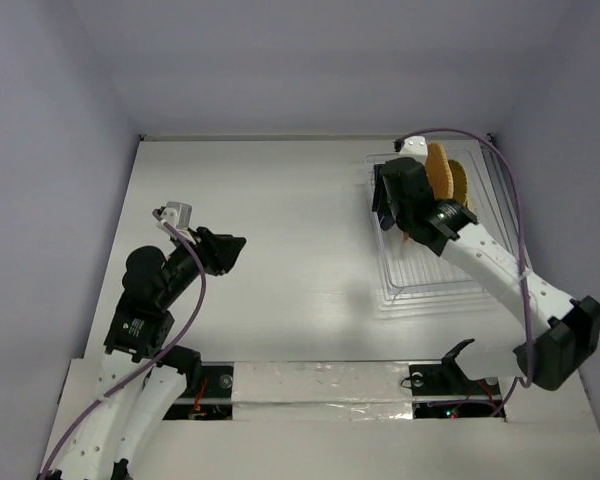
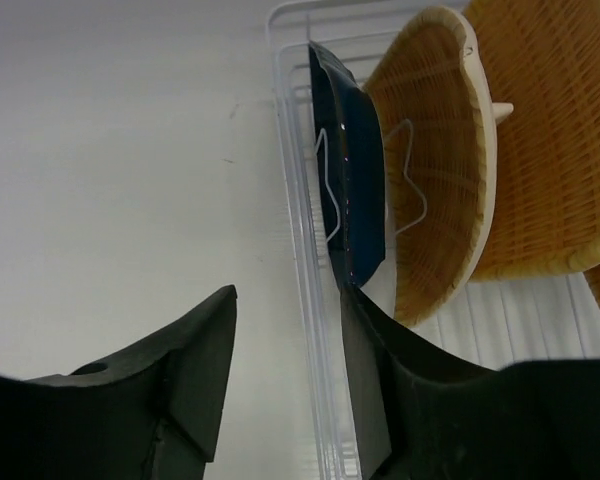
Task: Unload the plates from the dish rack
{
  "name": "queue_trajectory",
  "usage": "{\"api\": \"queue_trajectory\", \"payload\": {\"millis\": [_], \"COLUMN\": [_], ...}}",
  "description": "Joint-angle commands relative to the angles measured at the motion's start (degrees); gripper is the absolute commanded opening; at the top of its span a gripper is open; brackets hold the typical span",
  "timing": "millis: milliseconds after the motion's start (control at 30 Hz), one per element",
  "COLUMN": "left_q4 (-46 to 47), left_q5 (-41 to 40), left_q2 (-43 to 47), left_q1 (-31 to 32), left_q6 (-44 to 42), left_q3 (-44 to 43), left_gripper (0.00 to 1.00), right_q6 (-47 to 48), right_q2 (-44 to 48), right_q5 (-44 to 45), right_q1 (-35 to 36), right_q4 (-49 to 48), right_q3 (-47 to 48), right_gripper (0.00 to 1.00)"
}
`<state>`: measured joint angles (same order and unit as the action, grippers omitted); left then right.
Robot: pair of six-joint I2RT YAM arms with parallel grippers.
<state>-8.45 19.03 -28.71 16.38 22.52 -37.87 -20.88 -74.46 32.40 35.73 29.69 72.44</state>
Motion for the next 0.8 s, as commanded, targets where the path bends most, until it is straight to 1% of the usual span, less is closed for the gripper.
{"api": "queue_trajectory", "payload": {"millis": [0,167,233,300,667,767], "left_q4": [1.4,1.2,1.2,1.2,1.2,1.3], "left_q5": [-0.5,-1.6,-1.6,-1.6,-1.1,-0.8], "left_q2": [0.7,1.5,1.7,1.7,1.5,1.6], "left_q1": [-0.2,-0.2,-0.2,-0.2,-0.2,-0.2], "left_q6": [0.1,0.2,0.2,0.2,0.1,-0.1], "left_q3": [0.4,0.4,0.4,0.5,0.5,0.5], "left_gripper": [0.39,0.43,0.44,0.45,0.48,0.48], "right_q6": [2.9,4.0,4.3,4.2,6.7,8.3], "right_q2": [-4.6,-12.8,-16.5,-18.3,-26.1,-27.8], "right_q5": [2.0,7.0,11.2,12.9,15.5,15.5], "right_q1": [-2.1,-3.3,-3.3,-3.8,-7.8,-7.8], "right_q4": [1.0,2.0,2.4,3.1,2.4,0.3], "right_q3": [5.0,8.1,9.3,10.7,14.2,14.8], "right_gripper": [0.54,0.54,0.54,0.53,0.51,0.5]}}
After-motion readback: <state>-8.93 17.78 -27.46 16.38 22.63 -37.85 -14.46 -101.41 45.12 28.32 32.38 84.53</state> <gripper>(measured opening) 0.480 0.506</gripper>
